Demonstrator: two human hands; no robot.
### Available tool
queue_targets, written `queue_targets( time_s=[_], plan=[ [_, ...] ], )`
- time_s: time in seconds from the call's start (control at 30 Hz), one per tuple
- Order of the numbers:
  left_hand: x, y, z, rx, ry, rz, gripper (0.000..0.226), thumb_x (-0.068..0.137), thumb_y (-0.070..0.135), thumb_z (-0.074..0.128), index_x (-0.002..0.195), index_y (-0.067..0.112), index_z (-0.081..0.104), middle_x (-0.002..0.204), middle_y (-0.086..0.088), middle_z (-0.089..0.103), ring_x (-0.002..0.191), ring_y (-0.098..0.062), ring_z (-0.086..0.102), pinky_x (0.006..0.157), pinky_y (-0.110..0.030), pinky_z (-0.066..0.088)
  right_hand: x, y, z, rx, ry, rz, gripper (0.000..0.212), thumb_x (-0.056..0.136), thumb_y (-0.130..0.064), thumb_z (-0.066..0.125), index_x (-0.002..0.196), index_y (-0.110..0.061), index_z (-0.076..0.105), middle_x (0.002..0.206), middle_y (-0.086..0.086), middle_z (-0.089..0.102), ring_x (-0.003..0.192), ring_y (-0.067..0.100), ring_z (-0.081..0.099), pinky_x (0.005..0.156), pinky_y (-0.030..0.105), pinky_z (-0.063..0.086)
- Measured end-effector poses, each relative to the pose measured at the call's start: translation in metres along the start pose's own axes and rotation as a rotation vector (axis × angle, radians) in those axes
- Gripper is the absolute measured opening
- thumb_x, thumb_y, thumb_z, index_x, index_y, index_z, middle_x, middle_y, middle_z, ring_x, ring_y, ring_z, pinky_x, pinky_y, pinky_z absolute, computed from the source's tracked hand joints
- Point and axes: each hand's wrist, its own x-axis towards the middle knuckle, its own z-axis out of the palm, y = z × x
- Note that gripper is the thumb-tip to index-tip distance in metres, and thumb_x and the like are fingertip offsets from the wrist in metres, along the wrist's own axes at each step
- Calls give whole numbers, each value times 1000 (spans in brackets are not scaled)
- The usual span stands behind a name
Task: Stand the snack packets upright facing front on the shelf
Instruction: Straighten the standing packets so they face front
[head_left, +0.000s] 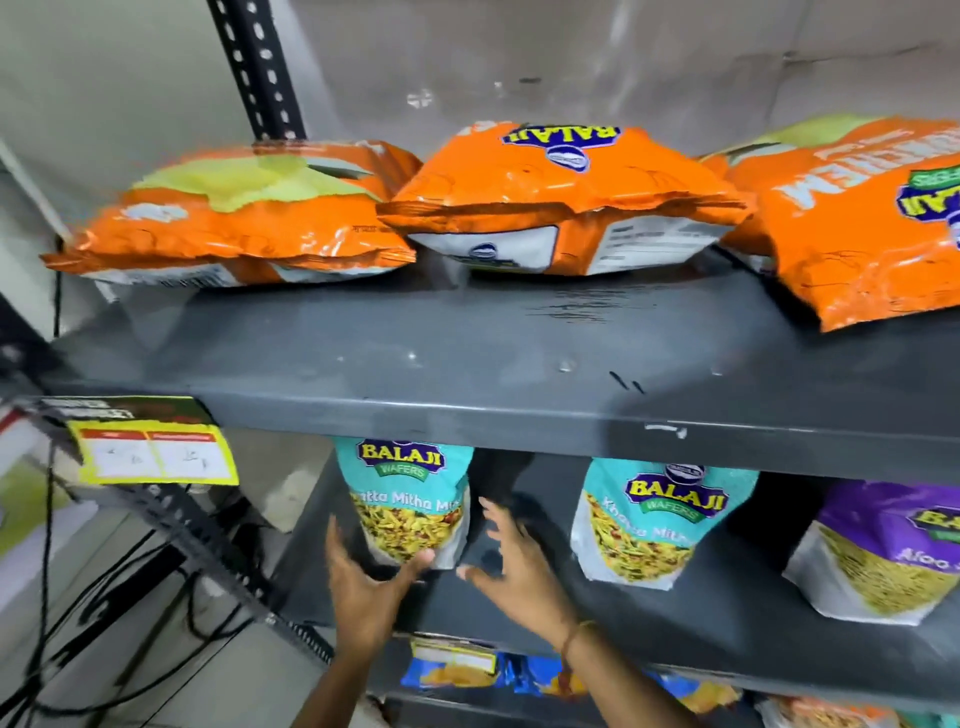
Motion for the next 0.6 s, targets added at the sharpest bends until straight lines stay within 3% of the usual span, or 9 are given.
queue_targets(
  time_s=[0.03,0.1,0.17,0.27,0.4,0.47,0.53,0.6],
  plan=[
    [7,-2,-4,-1,-57,-14,125,39,52,91,145,35,28,145,1,49,130,-15,48,108,-35,40,10,0,6,28,-42,31,85,77,-36,75,147,-26,28,138,-18,42,127,2,46,105,17,39],
    [15,-5,-8,37,-95,-19,96,35,62,85,121,59,41,118,23,61,104,1,59,84,-19,47,23,1,16,64,-86,65,75,76,-33,75,139,-26,36,132,-17,52,124,4,53,96,12,42],
    [19,-7,-7,37,-79,-11,86,33,67,82,109,56,44,103,32,58,94,1,59,72,-11,41,31,5,23,54,-71,81,56,78,-29,73,126,-23,45,126,-11,63,118,7,60,94,19,50],
    [15,0,-2,15,-70,-18,101,34,66,82,125,40,47,105,25,60,98,-5,57,73,-11,40,34,10,24,64,-10,112,44,81,-21,68,121,-17,48,119,-5,67,108,8,65,94,36,55],
    [12,0,0,-11,-98,-17,101,36,66,84,126,42,45,108,27,59,97,2,57,73,-11,41,35,11,22,81,-24,140,45,84,-20,67,124,-16,45,127,0,66,114,12,63,98,36,53],
    [10,0,-1,3,-101,-33,103,38,65,83,130,38,45,111,23,60,100,-4,58,73,-10,40,33,11,20,76,-49,159,47,84,-22,68,126,-17,44,130,-2,64,118,13,61,99,33,52],
    [8,1,-2,7,-118,-28,105,39,64,81,133,34,45,118,16,60,107,-9,58,77,-14,43,30,8,18,59,-65,165,55,83,-25,69,131,-20,41,130,-9,59,120,10,58,96,22,48],
    [5,7,-5,-5,-136,-5,97,42,61,83,130,43,45,119,20,61,111,-7,60,85,-21,47,24,3,14,64,-43,150,72,82,-28,71,142,-21,33,132,-11,50,121,6,52,96,15,43]
  ],
)
